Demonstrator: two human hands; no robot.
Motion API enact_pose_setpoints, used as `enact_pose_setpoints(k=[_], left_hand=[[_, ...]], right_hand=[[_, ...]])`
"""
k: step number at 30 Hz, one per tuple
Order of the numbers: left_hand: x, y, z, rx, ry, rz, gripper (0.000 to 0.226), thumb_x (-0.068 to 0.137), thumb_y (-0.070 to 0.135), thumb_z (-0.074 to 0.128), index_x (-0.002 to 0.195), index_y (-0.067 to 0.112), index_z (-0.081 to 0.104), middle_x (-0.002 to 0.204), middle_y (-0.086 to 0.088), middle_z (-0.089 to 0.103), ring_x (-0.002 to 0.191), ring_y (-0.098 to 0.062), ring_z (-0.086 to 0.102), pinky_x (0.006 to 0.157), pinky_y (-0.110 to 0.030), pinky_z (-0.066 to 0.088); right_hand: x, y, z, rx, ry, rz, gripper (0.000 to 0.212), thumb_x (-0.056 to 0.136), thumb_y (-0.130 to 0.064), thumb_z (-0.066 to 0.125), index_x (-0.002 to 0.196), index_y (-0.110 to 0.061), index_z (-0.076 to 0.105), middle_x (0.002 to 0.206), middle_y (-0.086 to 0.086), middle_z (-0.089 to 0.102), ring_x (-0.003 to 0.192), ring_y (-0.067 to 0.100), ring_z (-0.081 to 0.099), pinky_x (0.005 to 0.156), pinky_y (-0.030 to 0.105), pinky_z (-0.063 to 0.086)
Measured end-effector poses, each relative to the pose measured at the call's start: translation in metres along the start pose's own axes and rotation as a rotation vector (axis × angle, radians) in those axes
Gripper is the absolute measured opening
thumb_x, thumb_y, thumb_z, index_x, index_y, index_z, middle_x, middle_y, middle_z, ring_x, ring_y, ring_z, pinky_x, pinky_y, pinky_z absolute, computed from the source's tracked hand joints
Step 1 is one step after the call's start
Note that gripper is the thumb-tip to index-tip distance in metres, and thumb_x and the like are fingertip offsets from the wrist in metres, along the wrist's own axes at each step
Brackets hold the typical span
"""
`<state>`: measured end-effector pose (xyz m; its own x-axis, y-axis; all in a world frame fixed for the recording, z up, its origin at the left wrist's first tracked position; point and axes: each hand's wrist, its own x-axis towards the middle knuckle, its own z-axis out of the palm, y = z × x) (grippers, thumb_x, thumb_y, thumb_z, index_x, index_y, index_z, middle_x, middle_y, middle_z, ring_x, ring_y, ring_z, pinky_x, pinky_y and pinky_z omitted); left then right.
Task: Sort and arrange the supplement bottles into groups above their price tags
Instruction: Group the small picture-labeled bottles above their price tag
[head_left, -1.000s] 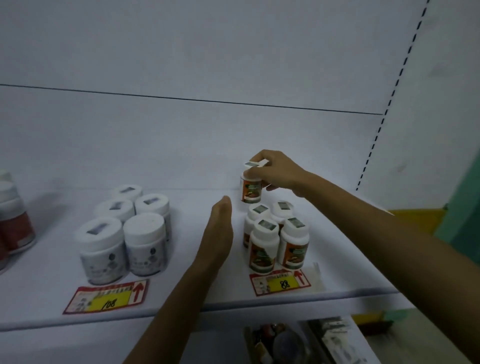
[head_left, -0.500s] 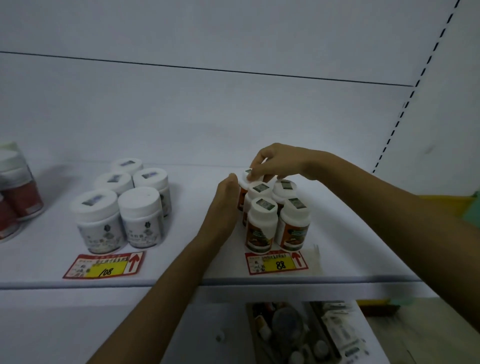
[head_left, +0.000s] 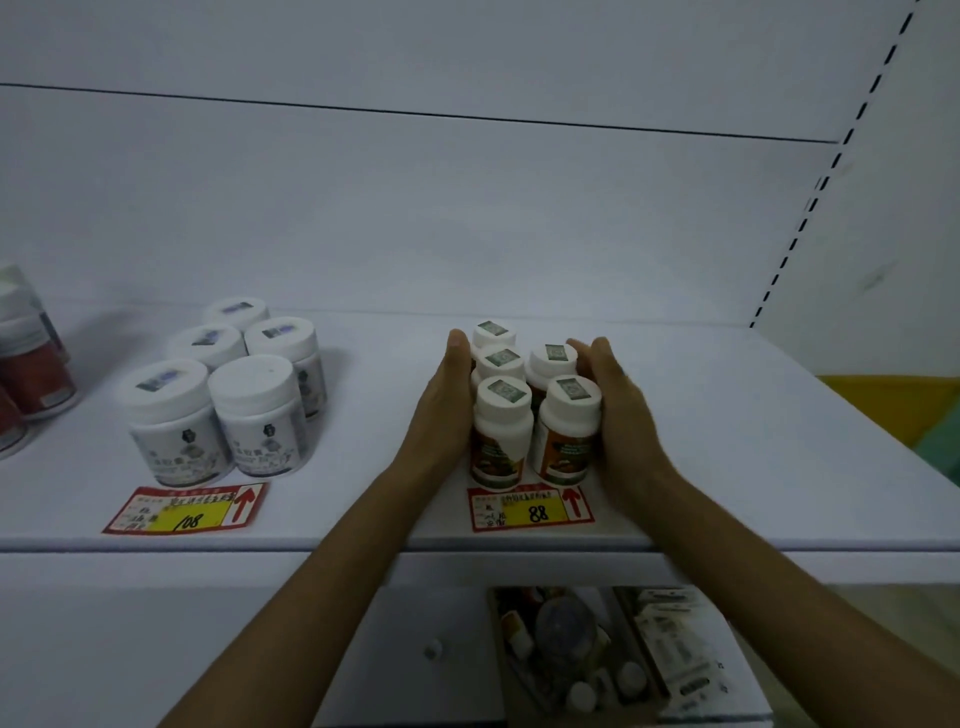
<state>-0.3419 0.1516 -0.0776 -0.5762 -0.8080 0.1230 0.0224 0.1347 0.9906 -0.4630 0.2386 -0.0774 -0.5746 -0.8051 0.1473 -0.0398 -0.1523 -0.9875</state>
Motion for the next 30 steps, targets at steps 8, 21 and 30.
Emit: enact_pose_setpoints(k=[8, 21, 30], left_hand=[[-0.004, -0.003, 0.001, 0.071, -0.021, 0.080, 0.068, 0.084, 0.068, 0.011, 0.111, 0.031, 0.060, 0.113, 0.000, 0.068, 0.108, -0.018, 0.063, 0.099, -0.051, 0.044], [-0.015, 0.007, 0.016, -0.077, -0.189, -0.027, 0.050, 0.095, 0.046, -0.005, 0.084, 0.051, 0.044, 0.089, 0.029, 0.055, 0.067, 0.016, 0.062, 0.058, -0.005, 0.048], [-0.019, 0.008, 0.015, -0.015, -0.139, 0.014, 0.052, 0.094, 0.051, 0.000, 0.085, 0.049, 0.051, 0.093, 0.024, 0.059, 0.074, 0.008, 0.066, 0.065, -0.011, 0.051]], right_hand=[[0.001, 0.009, 0.005, -0.016, -0.084, 0.000, 0.047, 0.095, -0.052, 0.019, 0.124, -0.033, 0.051, 0.123, 0.001, 0.063, 0.110, 0.018, 0.063, 0.097, 0.041, 0.049], [0.000, 0.010, 0.003, -0.061, -0.086, -0.030, 0.044, 0.099, -0.048, 0.015, 0.107, -0.036, 0.057, 0.109, -0.008, 0.068, 0.101, 0.012, 0.065, 0.094, 0.037, 0.050], [0.003, 0.016, 0.003, -0.036, -0.085, -0.060, 0.058, 0.096, -0.057, 0.016, 0.126, -0.025, 0.054, 0.112, -0.004, 0.067, 0.103, 0.014, 0.065, 0.094, 0.039, 0.051]])
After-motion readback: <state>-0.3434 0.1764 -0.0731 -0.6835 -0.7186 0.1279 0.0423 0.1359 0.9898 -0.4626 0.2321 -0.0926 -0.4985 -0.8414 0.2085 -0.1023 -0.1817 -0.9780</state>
